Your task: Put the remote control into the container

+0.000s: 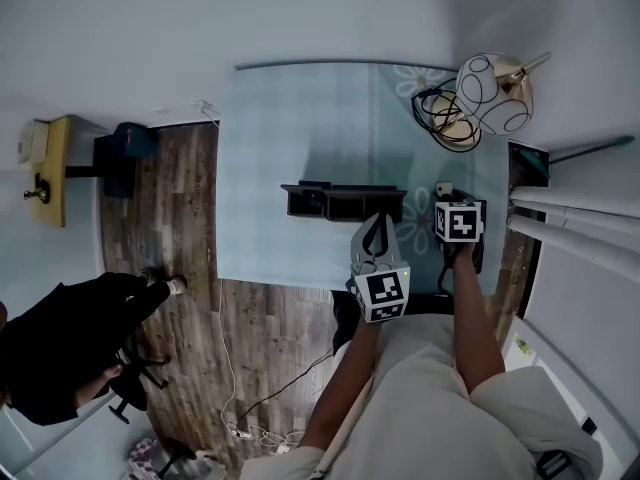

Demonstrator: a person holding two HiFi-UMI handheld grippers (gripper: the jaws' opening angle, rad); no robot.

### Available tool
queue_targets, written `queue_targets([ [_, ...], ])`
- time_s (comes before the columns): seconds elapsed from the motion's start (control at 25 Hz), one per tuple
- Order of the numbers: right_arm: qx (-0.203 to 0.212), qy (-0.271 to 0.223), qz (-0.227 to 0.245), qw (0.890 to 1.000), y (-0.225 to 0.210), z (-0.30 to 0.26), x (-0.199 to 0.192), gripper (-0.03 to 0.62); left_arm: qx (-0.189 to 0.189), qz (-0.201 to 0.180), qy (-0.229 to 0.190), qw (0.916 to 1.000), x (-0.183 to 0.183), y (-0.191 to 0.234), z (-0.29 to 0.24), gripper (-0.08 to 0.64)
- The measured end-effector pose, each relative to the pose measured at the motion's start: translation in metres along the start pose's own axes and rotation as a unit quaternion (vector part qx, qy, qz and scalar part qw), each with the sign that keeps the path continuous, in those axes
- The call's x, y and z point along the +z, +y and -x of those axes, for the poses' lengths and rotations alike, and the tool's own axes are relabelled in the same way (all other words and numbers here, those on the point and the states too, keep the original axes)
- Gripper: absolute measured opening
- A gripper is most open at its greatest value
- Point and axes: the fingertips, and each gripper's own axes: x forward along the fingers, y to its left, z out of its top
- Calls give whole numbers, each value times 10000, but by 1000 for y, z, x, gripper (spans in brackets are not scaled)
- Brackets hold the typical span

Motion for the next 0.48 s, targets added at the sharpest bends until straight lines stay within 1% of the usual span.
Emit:
queue_targets([
  [0.16, -145, -734, 202, 9970, 6, 21, 27, 212, 12, -42, -183, 9998, 4, 10, 6, 5],
  [0.24, -259, -1126, 190, 9931, 10, 35, 35, 212, -29, -74, -229, 9997, 3, 16, 11, 5],
  [0.32, -421, -1435, 120, 9887, 12, 51, 35, 212, -104, -155, -259, 9995, 2, 19, 18, 5],
  [0.4, -610, -1793, 27, 9819, 15, 69, 33, 210, -182, -271, -333, 9989, 4, 24, 26, 5],
  [0.48, -783, -2241, -19, 9714, 23, 88, 31, 209, -254, -343, -421, 9982, 6, 32, 34, 5],
])
